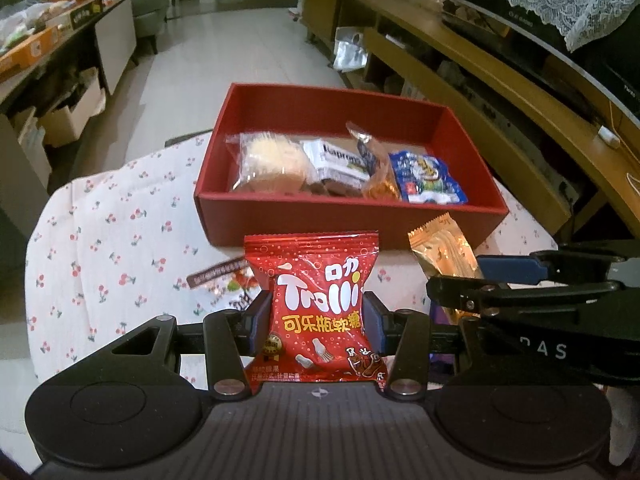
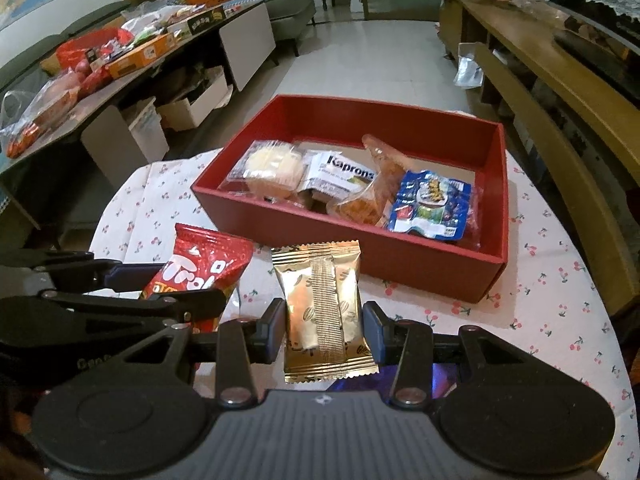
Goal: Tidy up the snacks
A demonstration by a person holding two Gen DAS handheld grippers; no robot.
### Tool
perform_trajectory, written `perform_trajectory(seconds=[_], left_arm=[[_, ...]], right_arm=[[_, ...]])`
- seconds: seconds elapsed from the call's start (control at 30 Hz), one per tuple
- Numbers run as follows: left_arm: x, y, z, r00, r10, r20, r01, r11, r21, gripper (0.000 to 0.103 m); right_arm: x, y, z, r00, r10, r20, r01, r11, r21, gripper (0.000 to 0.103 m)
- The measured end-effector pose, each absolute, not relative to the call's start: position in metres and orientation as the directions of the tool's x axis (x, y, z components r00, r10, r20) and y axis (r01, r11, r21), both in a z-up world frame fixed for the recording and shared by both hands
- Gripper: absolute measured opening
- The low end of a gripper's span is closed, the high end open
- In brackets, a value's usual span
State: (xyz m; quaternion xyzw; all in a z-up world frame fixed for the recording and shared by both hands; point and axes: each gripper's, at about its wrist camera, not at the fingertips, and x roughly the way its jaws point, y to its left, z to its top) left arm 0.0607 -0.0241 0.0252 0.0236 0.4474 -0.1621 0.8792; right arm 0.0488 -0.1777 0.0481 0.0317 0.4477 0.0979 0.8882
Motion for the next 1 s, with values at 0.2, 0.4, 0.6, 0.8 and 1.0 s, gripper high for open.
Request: perform_trajectory(seconds=[0.2, 0.4, 0.6, 0.8, 1.0], left_arm=[[0.072, -0.030, 0.037, 0.583, -0.262, -0.769, 0.304, 0.948, -0.093, 0.055], [0.084, -0.036, 0.046, 0.610, -0.263, -0.748, 0.301, 0.950, -0.089, 0.055], [0.096, -0.044, 0.053, 0.631, -0.265, -0.729, 0.303, 0.949, -0.082, 0.054], [0.109, -0.051, 0.059, 0.655, -0.258, -0.711, 0.303, 0.951, -0.067, 0.053], [0.130, -0.058, 0.062, 0.668, -0.249, -0.701, 0.293, 0.954, -0.059, 0.053]], right_arm=[[0.057, -0.183, 0.057, 0.606, 0.196, -0.771, -0.122, 0.981, 0.154, 0.048], [0.069, -0.190, 0.066, 0.634, 0.187, -0.750, -0.089, 0.981, 0.170, 0.049], [0.080, -0.198, 0.072, 0.656, 0.180, -0.733, -0.051, 0.980, 0.195, 0.049], [0.096, -0.205, 0.077, 0.678, 0.165, -0.716, -0.023, 0.979, 0.204, 0.049], [0.119, -0.210, 0.079, 0.692, 0.149, -0.706, -0.002, 0.979, 0.205, 0.049]])
